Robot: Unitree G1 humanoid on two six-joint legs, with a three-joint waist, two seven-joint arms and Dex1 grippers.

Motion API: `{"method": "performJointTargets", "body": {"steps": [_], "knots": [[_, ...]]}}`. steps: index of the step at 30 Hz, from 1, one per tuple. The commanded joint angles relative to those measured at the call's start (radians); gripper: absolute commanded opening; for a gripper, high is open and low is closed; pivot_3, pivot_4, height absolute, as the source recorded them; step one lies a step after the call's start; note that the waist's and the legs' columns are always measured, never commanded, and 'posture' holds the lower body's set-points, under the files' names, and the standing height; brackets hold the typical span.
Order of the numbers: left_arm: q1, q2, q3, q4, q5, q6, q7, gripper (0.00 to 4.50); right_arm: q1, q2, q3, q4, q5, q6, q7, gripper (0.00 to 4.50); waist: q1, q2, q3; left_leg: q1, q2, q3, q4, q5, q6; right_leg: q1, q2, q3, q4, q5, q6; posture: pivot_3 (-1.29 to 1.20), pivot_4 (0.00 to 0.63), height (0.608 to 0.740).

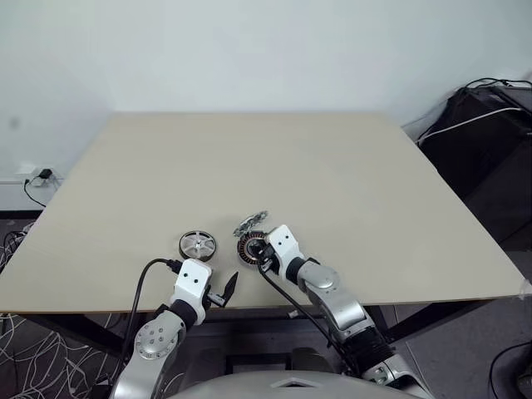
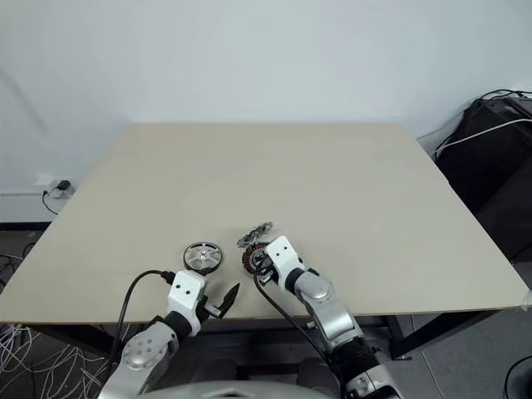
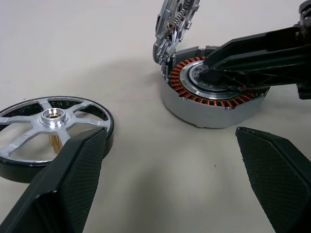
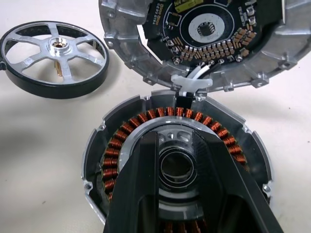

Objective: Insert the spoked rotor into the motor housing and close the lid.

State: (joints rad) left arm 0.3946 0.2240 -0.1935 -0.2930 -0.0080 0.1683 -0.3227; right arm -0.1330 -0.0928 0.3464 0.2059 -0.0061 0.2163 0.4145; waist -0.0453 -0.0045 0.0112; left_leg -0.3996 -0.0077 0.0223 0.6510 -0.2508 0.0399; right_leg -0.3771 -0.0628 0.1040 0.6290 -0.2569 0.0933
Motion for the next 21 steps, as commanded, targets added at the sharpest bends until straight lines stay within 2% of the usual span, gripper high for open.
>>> {"method": "performJointTargets", "body": {"steps": [1,11,13,16,20,21], "knots": [[-0.009,-0.003,0.005,-0.053,-0.008,-0.015,0.006,4.50,-0.031,0.011,-0.003,0.014,-0.007,-0.036,0.006,0.70,0.000,0.000,0.000,0.000,0.000,0.000,0.000,0.000,0.000,0.000,0.000,0.000,0.000,0.000,0.000,0.00,0.000,0.740],[-0.007,0.000,0.006,-0.054,-0.009,-0.016,0.004,4.50,-0.068,0.022,-0.018,0.085,-0.009,-0.061,0.005,0.70,-0.010,0.000,0.000,0.001,0.000,0.000,0.000,0.000,0.000,0.001,0.000,0.000,0.000,0.000,0.000,0.00,0.000,0.740],[-0.007,0.000,0.006,-0.054,-0.009,-0.016,0.004,4.50,-0.064,0.022,-0.023,0.077,0.000,-0.061,0.012,1.44,-0.012,0.000,0.000,0.001,0.000,0.000,0.000,0.000,0.000,0.001,0.000,0.000,0.000,0.000,0.000,0.00,0.000,0.740],[-0.007,0.001,0.006,-0.055,-0.009,-0.016,0.003,4.50,-0.035,0.013,-0.027,0.012,0.022,-0.047,0.035,2.32,-0.015,0.000,0.000,0.001,0.000,0.000,0.000,0.000,0.000,0.001,0.000,0.000,0.000,0.000,0.000,0.00,0.000,0.740],[-0.005,-0.001,0.005,-0.053,-0.009,-0.016,0.004,4.50,0.040,-0.034,-0.017,-0.179,0.073,0.020,0.108,2.32,-0.014,0.001,0.000,0.000,0.000,0.000,0.000,0.000,0.000,0.000,0.000,0.000,0.000,0.000,0.000,0.00,0.000,0.740],[-0.005,-0.002,0.004,-0.052,-0.008,-0.016,0.005,4.50,0.052,-0.043,-0.015,-0.210,0.078,0.031,0.114,2.14,-0.014,0.001,0.000,0.000,0.000,0.000,0.000,0.000,0.000,0.000,0.000,0.000,0.000,0.000,0.000,0.00,0.000,0.740]]}}
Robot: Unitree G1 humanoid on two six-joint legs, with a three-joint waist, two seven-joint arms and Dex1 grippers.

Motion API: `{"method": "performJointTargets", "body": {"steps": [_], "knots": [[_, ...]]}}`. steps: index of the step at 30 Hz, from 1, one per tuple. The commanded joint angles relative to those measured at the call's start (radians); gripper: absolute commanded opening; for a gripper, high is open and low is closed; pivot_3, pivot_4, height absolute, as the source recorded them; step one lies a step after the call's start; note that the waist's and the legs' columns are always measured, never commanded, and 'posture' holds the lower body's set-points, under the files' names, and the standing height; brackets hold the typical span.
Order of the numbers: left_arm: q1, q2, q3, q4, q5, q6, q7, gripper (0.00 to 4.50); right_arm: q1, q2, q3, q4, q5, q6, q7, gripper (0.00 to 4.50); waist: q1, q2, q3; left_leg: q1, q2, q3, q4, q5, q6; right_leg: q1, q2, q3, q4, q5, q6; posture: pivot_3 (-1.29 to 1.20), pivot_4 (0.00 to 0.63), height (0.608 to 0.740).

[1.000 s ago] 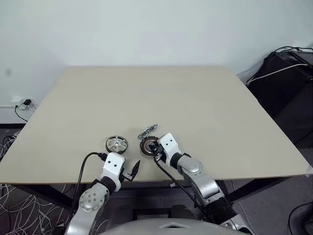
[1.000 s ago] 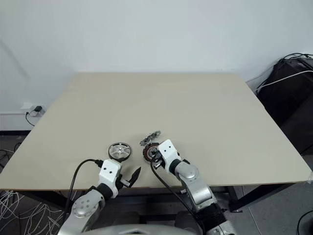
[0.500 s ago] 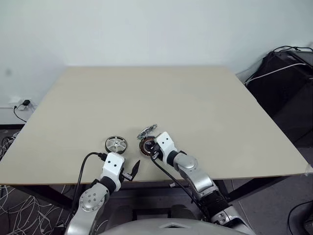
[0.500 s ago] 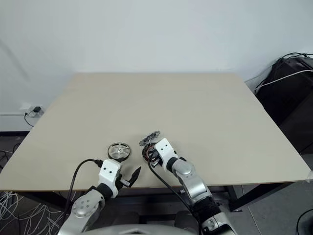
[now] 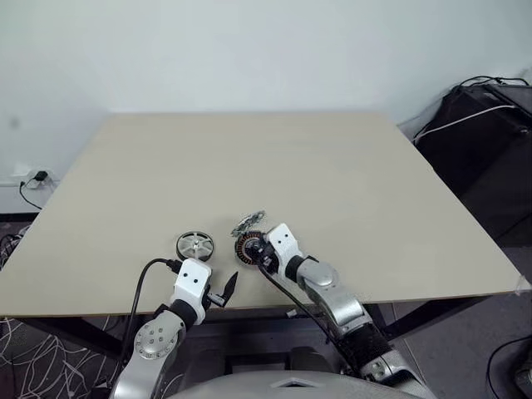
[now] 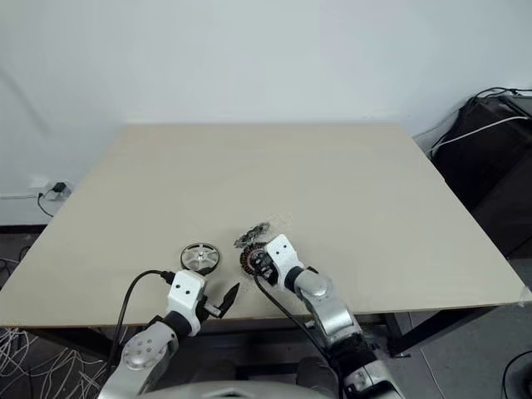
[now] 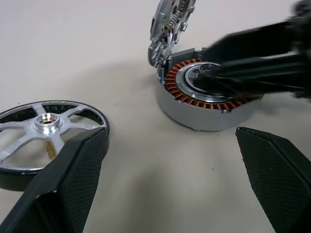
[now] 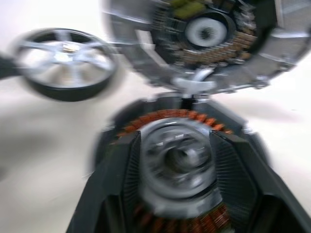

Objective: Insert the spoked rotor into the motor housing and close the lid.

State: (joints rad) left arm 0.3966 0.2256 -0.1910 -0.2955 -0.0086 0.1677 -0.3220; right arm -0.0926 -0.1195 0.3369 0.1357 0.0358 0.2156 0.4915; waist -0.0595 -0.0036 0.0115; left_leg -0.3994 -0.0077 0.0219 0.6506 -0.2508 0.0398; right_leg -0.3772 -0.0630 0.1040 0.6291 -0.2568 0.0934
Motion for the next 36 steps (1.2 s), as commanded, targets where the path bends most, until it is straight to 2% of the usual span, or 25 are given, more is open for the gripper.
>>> {"method": "performJointTargets", "body": {"steps": [1,3,7,17,28,36], "knots": [[-0.008,-0.004,0.001,-0.047,-0.008,-0.016,0.004,4.50,0.024,-0.024,-0.006,-0.169,0.036,0.048,0.036,1.90,0.000,0.000,0.000,0.000,0.000,0.000,0.000,0.000,0.000,0.000,0.000,0.000,0.000,0.000,0.000,0.00,0.000,0.740],[-0.009,-0.006,-0.002,-0.043,-0.008,-0.016,0.003,4.50,0.039,-0.039,-0.007,-0.207,0.027,0.078,0.026,1.40,-0.001,0.000,0.000,0.000,0.000,0.000,0.000,0.000,0.000,0.000,0.000,0.000,0.000,0.000,0.000,0.00,0.000,0.740],[-0.015,-0.008,-0.006,-0.037,-0.009,-0.014,-0.001,4.50,0.037,-0.043,-0.011,-0.218,-0.019,0.109,-0.036,0.09,0.000,0.000,0.000,0.001,0.000,0.000,0.000,0.000,0.000,0.000,0.000,0.000,0.001,0.000,0.000,0.00,0.000,0.740],[-0.025,-0.009,-0.006,-0.032,-0.007,-0.008,-0.003,4.50,-0.072,-0.029,0.031,-0.097,-0.188,0.155,-0.174,0.04,0.000,-0.001,0.000,0.001,0.000,0.000,0.000,0.000,0.000,0.000,0.000,0.000,0.000,0.000,0.000,0.00,0.000,0.740],[-0.017,-0.011,-0.003,-0.036,-0.007,-0.007,0.004,4.50,-0.141,-0.009,0.055,0.000,-0.204,0.151,-0.145,0.04,-0.002,-0.001,0.000,0.001,0.000,0.000,0.000,0.000,0.000,0.000,0.001,0.000,0.000,0.000,0.000,0.00,0.000,0.740],[-0.017,-0.013,-0.005,-0.035,-0.009,-0.007,0.005,4.50,-0.138,-0.019,0.066,0.006,-0.184,0.155,-0.066,0.04,-0.004,-0.001,0.000,0.001,0.000,0.000,0.000,0.000,0.000,0.001,0.001,0.000,0.000,0.000,0.000,0.00,0.000,0.740]]}}
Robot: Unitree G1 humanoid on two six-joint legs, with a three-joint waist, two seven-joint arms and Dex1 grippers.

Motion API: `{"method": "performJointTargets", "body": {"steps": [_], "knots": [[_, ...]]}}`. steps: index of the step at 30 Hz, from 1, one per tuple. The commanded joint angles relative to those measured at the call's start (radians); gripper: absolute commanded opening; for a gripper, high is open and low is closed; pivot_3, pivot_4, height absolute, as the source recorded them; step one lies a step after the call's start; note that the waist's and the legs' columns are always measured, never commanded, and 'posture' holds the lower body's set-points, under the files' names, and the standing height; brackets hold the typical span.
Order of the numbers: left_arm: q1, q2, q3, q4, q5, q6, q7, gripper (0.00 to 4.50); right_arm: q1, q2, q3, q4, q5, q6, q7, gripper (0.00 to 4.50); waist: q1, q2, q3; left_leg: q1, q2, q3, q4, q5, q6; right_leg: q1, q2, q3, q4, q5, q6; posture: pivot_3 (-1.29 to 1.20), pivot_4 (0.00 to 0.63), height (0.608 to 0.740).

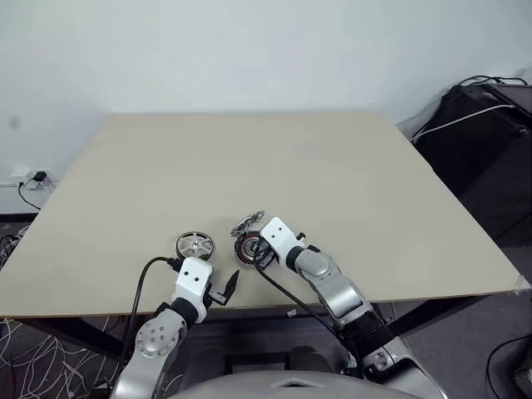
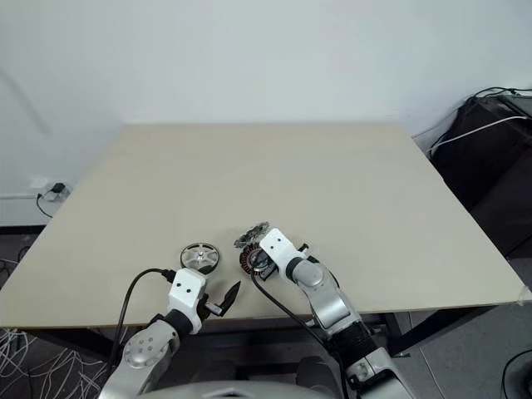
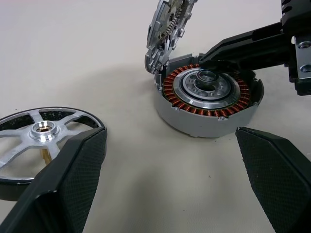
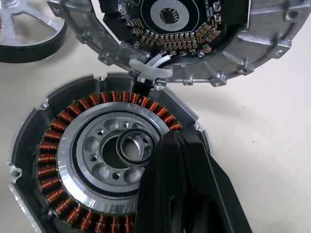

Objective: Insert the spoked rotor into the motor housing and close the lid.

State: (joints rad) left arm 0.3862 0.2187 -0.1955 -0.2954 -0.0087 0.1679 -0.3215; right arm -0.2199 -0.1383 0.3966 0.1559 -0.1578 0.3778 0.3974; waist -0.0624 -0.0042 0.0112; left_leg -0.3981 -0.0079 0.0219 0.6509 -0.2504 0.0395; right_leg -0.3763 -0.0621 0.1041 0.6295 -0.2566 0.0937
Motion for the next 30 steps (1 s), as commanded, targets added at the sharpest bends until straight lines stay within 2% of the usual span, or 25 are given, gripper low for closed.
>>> {"method": "performJointTargets", "body": {"steps": [1,20,30], "knots": [[-0.006,-0.006,-0.001,-0.035,-0.009,-0.007,0.005,4.50,-0.009,-0.002,0.007,-0.016,0.012,-0.006,0.034,0.04,-0.002,0.000,0.000,0.000,0.000,0.000,0.000,0.000,0.000,0.000,0.000,0.000,0.000,0.000,0.000,0.00,0.000,0.740],[-0.007,-0.005,-0.003,-0.031,-0.010,0.000,0.001,4.50,0.020,0.009,0.011,-0.057,0.042,-0.042,0.102,0.04,-0.008,-0.001,-0.001,0.001,0.001,0.000,0.000,0.000,0.000,0.000,0.001,0.000,0.000,0.000,0.000,0.00,0.000,0.740],[-0.008,-0.008,-0.008,-0.029,-0.010,0.000,0.001,4.50,0.019,0.024,-0.005,-0.050,0.034,-0.066,0.073,0.04,-0.004,-0.001,0.000,0.001,0.001,0.000,0.000,0.000,0.000,0.000,0.001,0.000,0.000,0.000,0.000,0.00,0.000,0.740]]}}
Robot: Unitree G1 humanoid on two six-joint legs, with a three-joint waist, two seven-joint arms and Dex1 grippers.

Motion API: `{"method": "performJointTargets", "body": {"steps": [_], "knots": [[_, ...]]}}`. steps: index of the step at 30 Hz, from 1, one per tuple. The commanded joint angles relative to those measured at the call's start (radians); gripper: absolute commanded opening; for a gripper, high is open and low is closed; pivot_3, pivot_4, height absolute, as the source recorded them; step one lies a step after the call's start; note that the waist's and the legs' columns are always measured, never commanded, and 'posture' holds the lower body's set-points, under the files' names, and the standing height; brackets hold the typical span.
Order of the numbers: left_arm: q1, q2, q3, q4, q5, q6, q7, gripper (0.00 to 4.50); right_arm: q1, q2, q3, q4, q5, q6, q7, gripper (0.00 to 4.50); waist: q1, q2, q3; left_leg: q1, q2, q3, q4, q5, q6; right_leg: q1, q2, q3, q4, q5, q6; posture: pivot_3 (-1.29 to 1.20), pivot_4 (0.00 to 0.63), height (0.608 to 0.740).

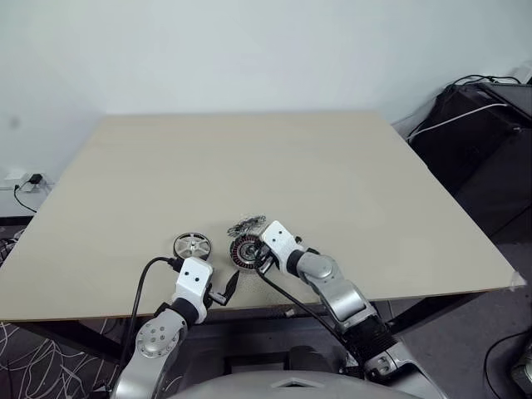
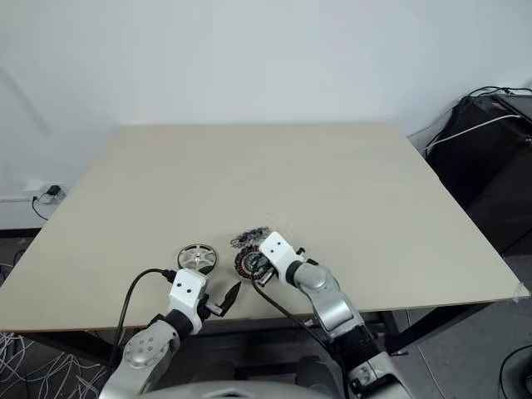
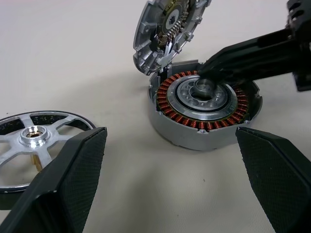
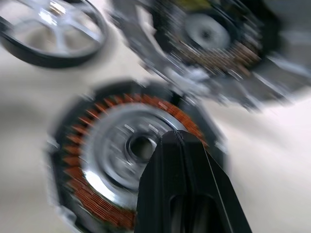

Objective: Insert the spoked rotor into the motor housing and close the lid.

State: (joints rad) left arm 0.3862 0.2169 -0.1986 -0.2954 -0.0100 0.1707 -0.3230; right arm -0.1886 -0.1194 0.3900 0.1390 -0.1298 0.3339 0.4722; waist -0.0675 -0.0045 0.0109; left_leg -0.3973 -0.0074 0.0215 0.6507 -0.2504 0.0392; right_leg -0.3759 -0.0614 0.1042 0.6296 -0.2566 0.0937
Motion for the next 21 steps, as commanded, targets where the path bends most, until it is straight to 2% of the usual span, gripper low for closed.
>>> {"method": "performJointTargets", "body": {"steps": [1,12,17,21], "knots": [[-0.008,-0.006,-0.005,-0.029,-0.009,-0.002,0.002,4.50,-0.013,0.006,0.001,-0.032,0.005,-0.026,-0.002,0.04,0.001,0.000,0.000,0.000,0.000,0.000,0.000,0.000,0.000,0.000,0.000,0.000,0.000,0.000,0.000,0.00,0.000,0.740],[-0.011,-0.004,-0.005,-0.032,-0.011,-0.002,0.003,4.50,-0.001,-0.008,-0.012,-0.068,0.009,-0.031,-0.011,0.04,0.002,0.000,0.000,0.000,0.000,0.000,0.000,0.000,0.000,0.000,0.000,0.000,0.000,0.000,0.000,0.00,0.000,0.740],[-0.012,-0.004,0.000,-0.029,-0.011,-0.008,0.007,4.50,0.010,0.004,-0.050,-0.082,0.014,-0.084,-0.071,0.04,0.002,0.000,0.000,0.000,0.000,0.000,0.000,0.000,0.000,0.000,0.000,0.000,0.000,0.000,0.000,0.00,0.000,0.740],[-0.013,-0.003,0.002,-0.028,-0.010,-0.009,0.007,4.50,0.021,-0.002,-0.037,-0.108,0.027,-0.068,-0.045,0.04,0.002,0.000,0.000,0.000,0.000,0.000,0.000,0.000,0.000,0.000,0.000,0.000,0.000,0.000,0.000,0.00,0.000,0.740]]}}
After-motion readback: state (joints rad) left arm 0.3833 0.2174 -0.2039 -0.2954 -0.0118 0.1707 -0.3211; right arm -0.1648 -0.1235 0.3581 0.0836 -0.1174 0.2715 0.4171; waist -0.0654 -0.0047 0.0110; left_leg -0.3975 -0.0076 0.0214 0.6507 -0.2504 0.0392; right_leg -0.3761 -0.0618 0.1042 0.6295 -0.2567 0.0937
